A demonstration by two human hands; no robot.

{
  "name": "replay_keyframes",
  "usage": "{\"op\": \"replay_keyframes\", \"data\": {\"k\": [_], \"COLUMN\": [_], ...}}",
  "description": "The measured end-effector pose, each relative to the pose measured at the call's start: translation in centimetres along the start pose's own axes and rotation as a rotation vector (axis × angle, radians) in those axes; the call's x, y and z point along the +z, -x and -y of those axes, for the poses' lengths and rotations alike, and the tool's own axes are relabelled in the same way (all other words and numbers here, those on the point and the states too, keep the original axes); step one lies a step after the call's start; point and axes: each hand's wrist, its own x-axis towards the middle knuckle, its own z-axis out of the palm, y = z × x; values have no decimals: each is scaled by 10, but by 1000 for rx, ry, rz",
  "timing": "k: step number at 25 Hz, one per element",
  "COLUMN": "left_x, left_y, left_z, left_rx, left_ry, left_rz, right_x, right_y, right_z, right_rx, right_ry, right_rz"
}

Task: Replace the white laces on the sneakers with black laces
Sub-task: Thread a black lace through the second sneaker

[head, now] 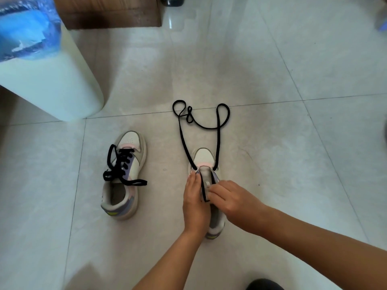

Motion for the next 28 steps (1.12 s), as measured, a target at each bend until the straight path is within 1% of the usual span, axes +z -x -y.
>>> {"op": "replay_keyframes", "data": {"k": [1,3,4,6,7,8,9,10,12,13,16,18,21,25,28], "left_x": [-3,-14,-20,-32,-34,-36,-38,-41,-42,-42,-39,-37,-35,-36,-37], "left_y": [1,-1,-4,-9,-12,-16,-18,-19,-20,-21,-23,-23,-20,-25,-25], "left_z": [1,0,-1,-1,-1,-3,-8,-17,-29,-31,-34,-38,-46,-46,-46], "left_rx": [-3,-20,59,363,483,538,515,425,190,149,49,-14,-66,-150,-163], "left_ry": [-19,-29,-61,-186,-241,-256,-227,-155,-15,8,94,148,202,246,242], "left_rz": [16,49,43,35,27,23,20,20,63,65,48,55,57,28,44], "right_x": [-1,0,1,5,6,5,3,0,-6,-8,-11,-13,-16,-12,-8], "right_y": [2,2,1,-2,-5,-9,-13,-17,-23,-24,-28,-32,-38,-40,-42], "right_z": [-2,-11,-15,-17,-16,-14,-13,-13,-13,-14,-14,-13,-11,-11,-10], "right_rx": [16,121,184,242,273,341,438,568,833,911,1017,1095,1177,1338,1407], "right_ry": [-23,-58,-86,-178,-246,-334,-436,-545,-752,-813,-960,-1103,-1279,-1402,-1496], "right_rz": [-15,-39,-44,-29,-17,-7,-7,-15,0,-3,-56,-136,-210,-268,-320]}}
